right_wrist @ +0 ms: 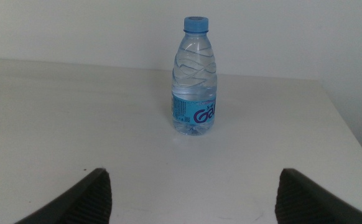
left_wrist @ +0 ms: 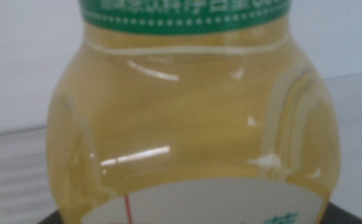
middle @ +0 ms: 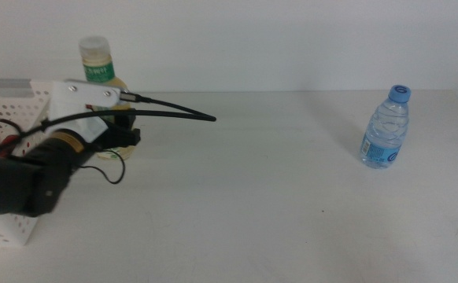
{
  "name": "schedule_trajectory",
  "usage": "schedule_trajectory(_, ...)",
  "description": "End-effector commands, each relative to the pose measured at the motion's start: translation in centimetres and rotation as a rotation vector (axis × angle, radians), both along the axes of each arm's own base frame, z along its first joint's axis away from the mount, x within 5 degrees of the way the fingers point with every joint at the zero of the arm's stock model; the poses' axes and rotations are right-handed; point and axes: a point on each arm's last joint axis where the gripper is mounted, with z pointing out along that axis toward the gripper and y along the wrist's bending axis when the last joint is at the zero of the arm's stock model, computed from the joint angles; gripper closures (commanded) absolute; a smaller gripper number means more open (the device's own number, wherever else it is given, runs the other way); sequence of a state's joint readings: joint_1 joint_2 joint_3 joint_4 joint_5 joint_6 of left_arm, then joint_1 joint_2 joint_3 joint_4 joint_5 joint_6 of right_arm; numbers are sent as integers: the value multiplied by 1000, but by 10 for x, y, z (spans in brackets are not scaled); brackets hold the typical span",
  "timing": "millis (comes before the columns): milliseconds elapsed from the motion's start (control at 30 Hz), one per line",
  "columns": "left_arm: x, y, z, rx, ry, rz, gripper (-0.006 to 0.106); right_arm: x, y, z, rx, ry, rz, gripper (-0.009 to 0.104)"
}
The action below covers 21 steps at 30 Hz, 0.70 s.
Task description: Use arms to grab the bottles and put them into the dustbin to the left of the table.
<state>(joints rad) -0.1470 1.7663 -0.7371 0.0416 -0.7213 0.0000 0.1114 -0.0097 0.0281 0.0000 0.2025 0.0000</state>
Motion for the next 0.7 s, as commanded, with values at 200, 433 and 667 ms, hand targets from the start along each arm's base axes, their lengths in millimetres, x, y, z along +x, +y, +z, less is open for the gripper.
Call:
schedule_trajectory(200,-47,6,106,-11,-133,-10,91,-2,-1,11,0,-112,-5,25)
schedule_trajectory(433,-77,15,137,-52,62,45,91,-2,-1,11,0,-112,-5,25)
schedule_trajectory(667,-82,20,167,38,253,70,91,-2,-1,11,0,-112,-5,25)
